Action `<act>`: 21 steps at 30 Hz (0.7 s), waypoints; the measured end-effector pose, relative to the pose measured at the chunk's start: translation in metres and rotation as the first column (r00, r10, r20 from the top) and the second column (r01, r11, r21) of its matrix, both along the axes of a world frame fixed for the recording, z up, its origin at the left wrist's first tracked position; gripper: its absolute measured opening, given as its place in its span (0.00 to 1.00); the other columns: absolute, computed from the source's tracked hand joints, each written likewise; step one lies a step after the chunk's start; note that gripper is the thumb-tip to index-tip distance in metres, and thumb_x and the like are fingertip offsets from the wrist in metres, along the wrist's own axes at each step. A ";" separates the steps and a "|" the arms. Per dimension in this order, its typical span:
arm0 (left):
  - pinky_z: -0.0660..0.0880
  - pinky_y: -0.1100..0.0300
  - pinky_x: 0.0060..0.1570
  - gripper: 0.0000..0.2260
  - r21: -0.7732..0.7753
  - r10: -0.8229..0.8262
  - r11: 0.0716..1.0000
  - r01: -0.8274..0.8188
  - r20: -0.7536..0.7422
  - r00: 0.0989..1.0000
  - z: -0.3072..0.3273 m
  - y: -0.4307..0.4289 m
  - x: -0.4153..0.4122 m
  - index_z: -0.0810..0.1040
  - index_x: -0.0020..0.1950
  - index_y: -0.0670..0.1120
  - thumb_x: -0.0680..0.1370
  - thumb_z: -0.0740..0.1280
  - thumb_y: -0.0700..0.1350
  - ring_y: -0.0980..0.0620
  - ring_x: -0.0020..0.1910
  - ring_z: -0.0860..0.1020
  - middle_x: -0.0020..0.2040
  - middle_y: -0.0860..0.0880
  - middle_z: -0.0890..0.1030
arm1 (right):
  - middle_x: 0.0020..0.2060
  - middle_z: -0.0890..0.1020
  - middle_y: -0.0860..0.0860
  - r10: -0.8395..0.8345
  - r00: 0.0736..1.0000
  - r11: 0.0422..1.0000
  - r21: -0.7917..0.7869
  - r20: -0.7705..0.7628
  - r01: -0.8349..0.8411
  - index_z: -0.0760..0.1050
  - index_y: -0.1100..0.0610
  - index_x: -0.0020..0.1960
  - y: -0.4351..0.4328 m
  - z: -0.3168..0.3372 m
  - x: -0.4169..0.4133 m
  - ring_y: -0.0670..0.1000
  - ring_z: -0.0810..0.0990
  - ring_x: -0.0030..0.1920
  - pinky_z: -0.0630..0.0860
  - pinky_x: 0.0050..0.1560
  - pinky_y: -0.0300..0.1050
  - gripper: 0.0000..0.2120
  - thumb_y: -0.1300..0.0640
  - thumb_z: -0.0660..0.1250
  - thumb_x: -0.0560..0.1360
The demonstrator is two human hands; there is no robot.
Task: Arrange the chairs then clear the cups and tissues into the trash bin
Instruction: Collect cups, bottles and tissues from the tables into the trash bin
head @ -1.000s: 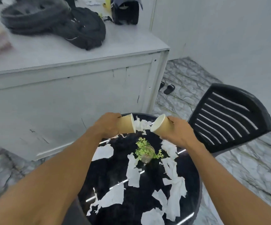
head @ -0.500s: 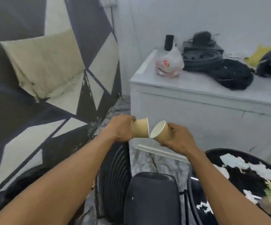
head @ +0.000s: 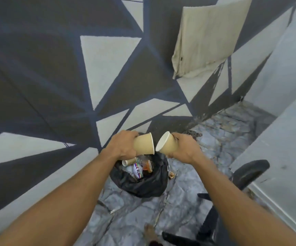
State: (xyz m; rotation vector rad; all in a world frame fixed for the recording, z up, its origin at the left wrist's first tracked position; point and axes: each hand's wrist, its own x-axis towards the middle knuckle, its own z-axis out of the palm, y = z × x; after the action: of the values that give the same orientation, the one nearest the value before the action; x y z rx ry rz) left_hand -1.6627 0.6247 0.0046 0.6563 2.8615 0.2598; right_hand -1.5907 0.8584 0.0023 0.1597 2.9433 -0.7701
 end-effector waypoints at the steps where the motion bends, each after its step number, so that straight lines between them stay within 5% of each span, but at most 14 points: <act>1: 0.78 0.51 0.48 0.22 -0.006 0.027 1.000 -0.027 0.014 1.000 -0.008 -0.010 -0.010 0.76 0.57 0.55 0.64 0.72 0.52 0.46 0.51 0.79 0.53 0.51 0.81 | 0.52 0.82 0.53 0.020 0.999 1.000 0.006 0.028 -0.021 0.75 0.54 0.61 -0.008 -0.012 -0.016 0.56 0.80 0.52 0.78 0.48 0.52 0.31 0.49 0.78 0.60; 5: 0.72 0.53 0.43 0.19 -0.067 0.142 0.988 -0.137 0.072 0.987 -0.042 -0.027 -0.053 0.76 0.55 0.54 0.65 0.72 0.50 0.45 0.51 0.79 0.51 0.51 0.80 | 0.51 0.82 0.52 0.058 0.991 0.998 0.000 0.119 -0.059 0.74 0.52 0.59 -0.028 -0.057 -0.082 0.56 0.79 0.51 0.79 0.48 0.51 0.32 0.46 0.78 0.58; 9: 0.78 0.49 0.49 0.21 -0.109 0.267 0.961 -0.255 0.117 0.957 -0.085 -0.028 -0.100 0.75 0.57 0.50 0.66 0.72 0.51 0.43 0.53 0.79 0.54 0.48 0.81 | 0.52 0.82 0.52 0.006 0.978 0.999 -0.033 0.210 0.001 0.73 0.53 0.60 -0.040 -0.100 -0.148 0.56 0.79 0.52 0.78 0.48 0.48 0.31 0.45 0.77 0.60; 14: 0.76 0.47 0.54 0.29 -0.153 0.328 0.942 -0.299 0.231 0.916 -0.130 -0.024 -0.139 0.71 0.67 0.47 0.69 0.74 0.52 0.41 0.60 0.77 0.61 0.44 0.79 | 0.57 0.80 0.55 -0.029 0.944 0.999 -0.014 0.328 0.035 0.65 0.56 0.69 -0.050 -0.142 -0.203 0.58 0.78 0.58 0.77 0.53 0.51 0.45 0.37 0.77 0.60; 21: 0.76 0.49 0.53 0.26 -0.147 0.324 0.944 -0.295 0.253 0.911 -0.145 -0.022 -0.166 0.72 0.67 0.47 0.71 0.71 0.49 0.41 0.60 0.77 0.61 0.44 0.79 | 0.66 0.75 0.56 -0.018 0.890 0.999 -0.022 0.455 0.032 0.64 0.55 0.75 -0.037 -0.157 -0.222 0.57 0.73 0.66 0.74 0.63 0.50 0.39 0.45 0.74 0.69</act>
State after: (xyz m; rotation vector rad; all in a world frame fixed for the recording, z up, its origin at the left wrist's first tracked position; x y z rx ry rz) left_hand -1.8284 0.6022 -0.1404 0.1266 2.6731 0.2228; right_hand -1.8131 0.8212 -0.1542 0.3281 2.4871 -0.6680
